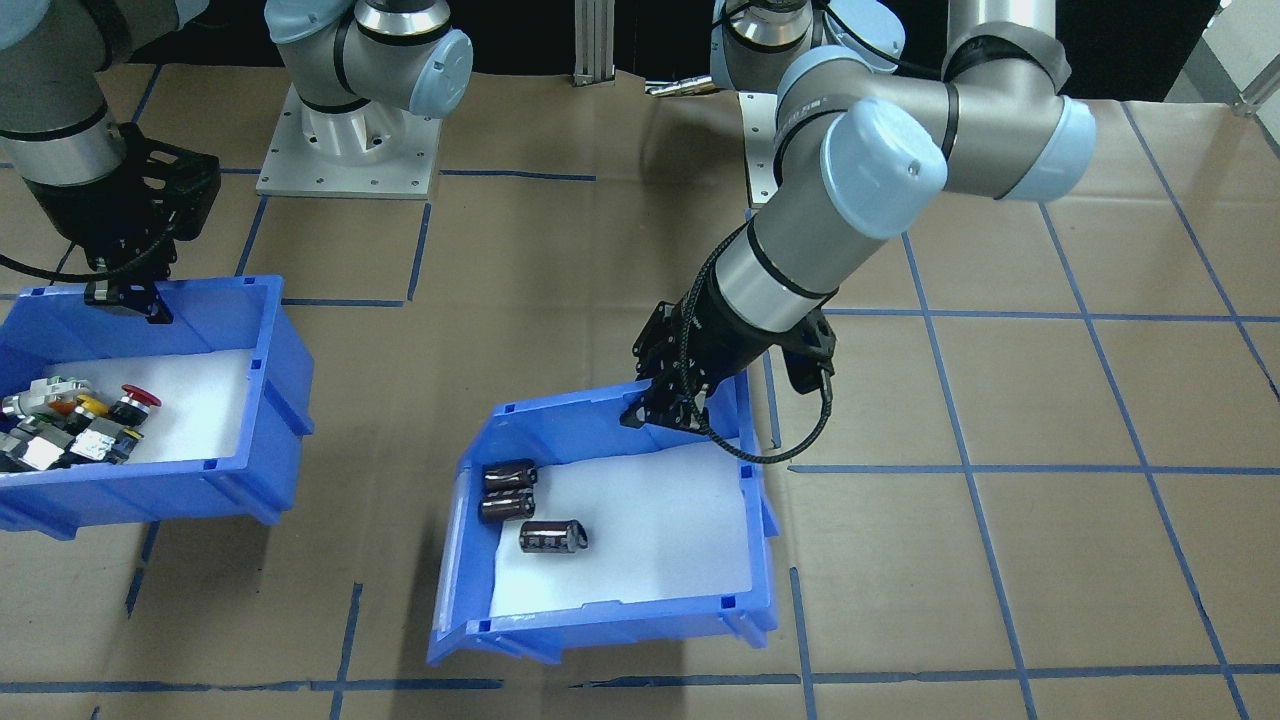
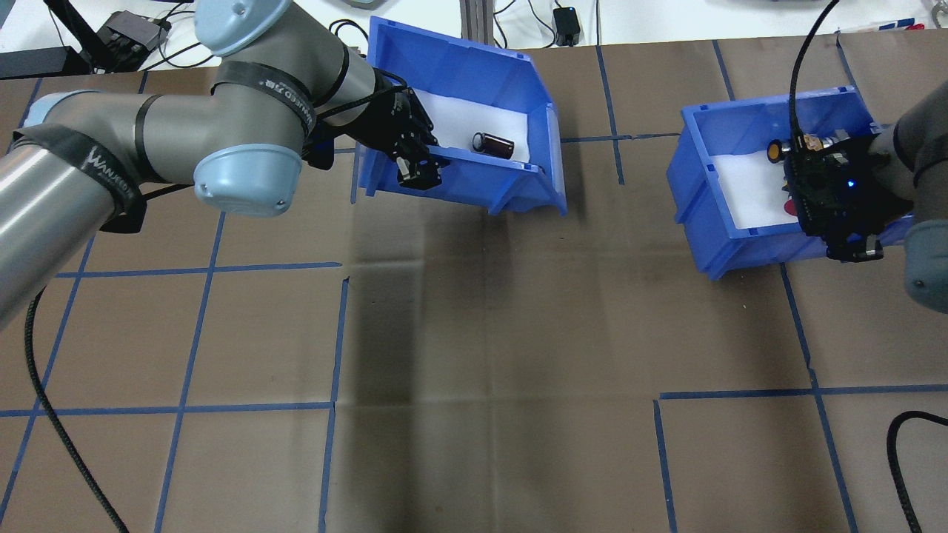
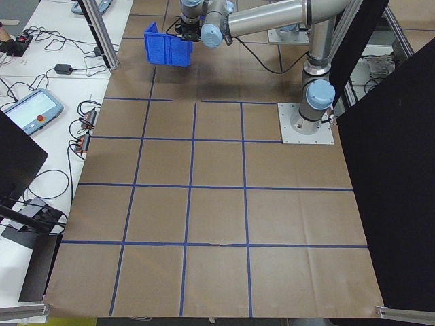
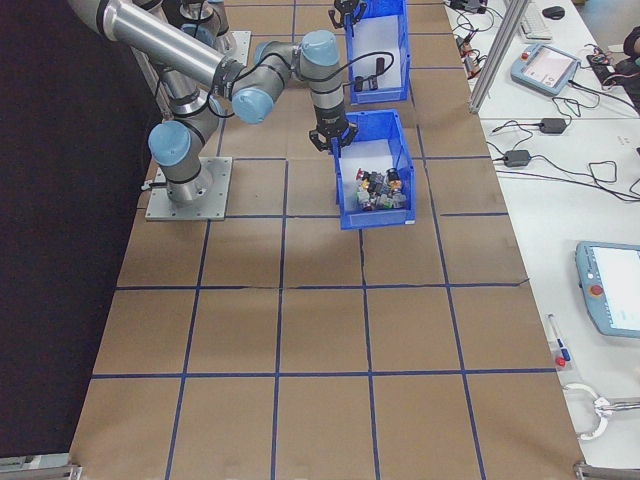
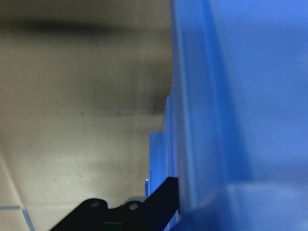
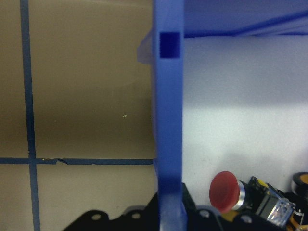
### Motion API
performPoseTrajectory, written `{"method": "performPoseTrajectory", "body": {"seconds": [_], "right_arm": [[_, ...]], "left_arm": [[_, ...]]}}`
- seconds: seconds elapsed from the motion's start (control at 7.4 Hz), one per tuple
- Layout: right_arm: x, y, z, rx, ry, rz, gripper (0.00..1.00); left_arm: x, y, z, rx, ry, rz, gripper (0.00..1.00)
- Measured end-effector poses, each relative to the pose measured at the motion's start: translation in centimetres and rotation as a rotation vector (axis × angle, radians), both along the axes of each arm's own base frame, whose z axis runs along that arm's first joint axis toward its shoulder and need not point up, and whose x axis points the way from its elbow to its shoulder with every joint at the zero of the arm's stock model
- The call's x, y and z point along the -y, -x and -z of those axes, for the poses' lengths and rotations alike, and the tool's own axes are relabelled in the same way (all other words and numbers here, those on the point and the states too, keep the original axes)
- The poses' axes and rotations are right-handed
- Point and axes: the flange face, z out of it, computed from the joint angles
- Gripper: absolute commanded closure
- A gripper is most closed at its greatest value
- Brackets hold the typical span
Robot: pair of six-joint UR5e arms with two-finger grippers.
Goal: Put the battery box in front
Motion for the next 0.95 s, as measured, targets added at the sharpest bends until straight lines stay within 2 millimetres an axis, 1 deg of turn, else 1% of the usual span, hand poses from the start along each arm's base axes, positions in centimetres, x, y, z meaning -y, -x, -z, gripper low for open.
{"method": "performPoseTrajectory", "body": {"seconds": [0.14,0.27,0.41,0.54,0.68,0.81,0.95], "right_arm": [[0.0,0.0,0.1,-0.003,-0.004,0.001,1.00],[-0.2,0.0,0.3,-0.003,-0.011,0.003,1.00],[-1.0,-0.3,0.8,-0.001,-0.025,0.004,1.00],[-2.6,-0.9,1.5,-0.001,-0.034,0.004,1.00],[-5.1,-1.8,2.2,-0.003,-0.033,0.006,1.00],[-7.8,-2.8,2.8,-0.005,-0.025,0.009,1.00],[-10.1,-3.7,3.3,-0.008,-0.015,0.011,1.00]], "left_arm": [[1.7,0.9,1.3,-0.073,-0.025,0.014,1.00],[3.0,1.7,2.6,-0.130,-0.048,0.026,1.00],[4.1,2.2,4.0,-0.191,-0.064,0.035,1.00],[5.0,2.4,5.4,-0.238,-0.069,0.039,1.00],[5.7,2.4,6.7,-0.262,-0.068,0.040,1.00],[6.1,2.4,7.8,-0.276,-0.070,0.040,0.81],[6.2,2.5,8.5,-0.302,-0.079,0.043,0.62]]}}
